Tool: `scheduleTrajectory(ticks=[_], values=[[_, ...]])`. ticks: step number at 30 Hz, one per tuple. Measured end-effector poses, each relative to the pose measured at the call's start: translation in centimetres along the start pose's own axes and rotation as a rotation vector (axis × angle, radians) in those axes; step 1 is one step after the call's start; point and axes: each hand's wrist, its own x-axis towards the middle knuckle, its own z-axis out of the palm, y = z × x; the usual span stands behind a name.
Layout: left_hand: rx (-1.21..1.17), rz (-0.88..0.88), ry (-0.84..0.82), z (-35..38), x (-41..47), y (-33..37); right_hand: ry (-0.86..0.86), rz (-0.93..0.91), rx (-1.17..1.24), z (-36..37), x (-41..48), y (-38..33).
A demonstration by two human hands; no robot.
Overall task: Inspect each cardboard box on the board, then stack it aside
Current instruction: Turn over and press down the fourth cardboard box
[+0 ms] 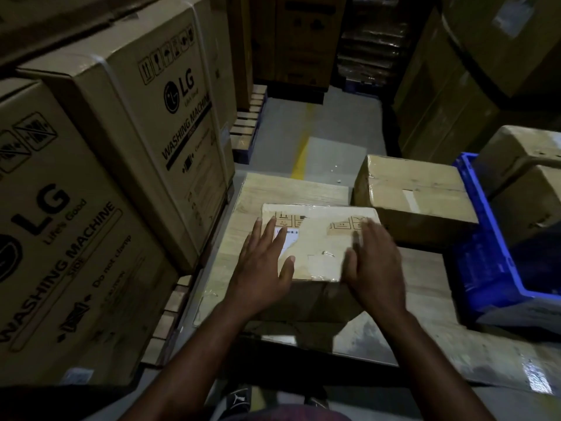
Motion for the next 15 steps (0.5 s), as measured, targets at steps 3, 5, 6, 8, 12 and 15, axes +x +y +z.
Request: scheduleTrajectory(ticks=[3,5,6,8,12,15], values=[[0.054,0.033,0.038,-0.5,0.7,0.4,-0.11,-0.18,0.067,0.5,0.3,-2.5],[0.113,0.071,0.052,-0.6,1.2,0.5,-0.179,-0.247,0.081,1.0,0.9,-3.6],[0.146,0.087,0.035,-0.5,1.5,0.5,-0.207,-0.272,0.073,1.4,1.2,-3.9],[0.198,0.104,-0.023,-0.4,1.7,0.7,-0.255,-0.316,0.02,2.2,1.4,-4.2],[0.239,0.114,-0.062,-0.2,1.6,0.9,-0.309,-0.343,-0.051,2.8,1.7,-3.9],[0.29,0.117,-0.075,0.0,1.9,0.8,-0.329,-0.332,-0.051,2.6,1.8,-3.9]])
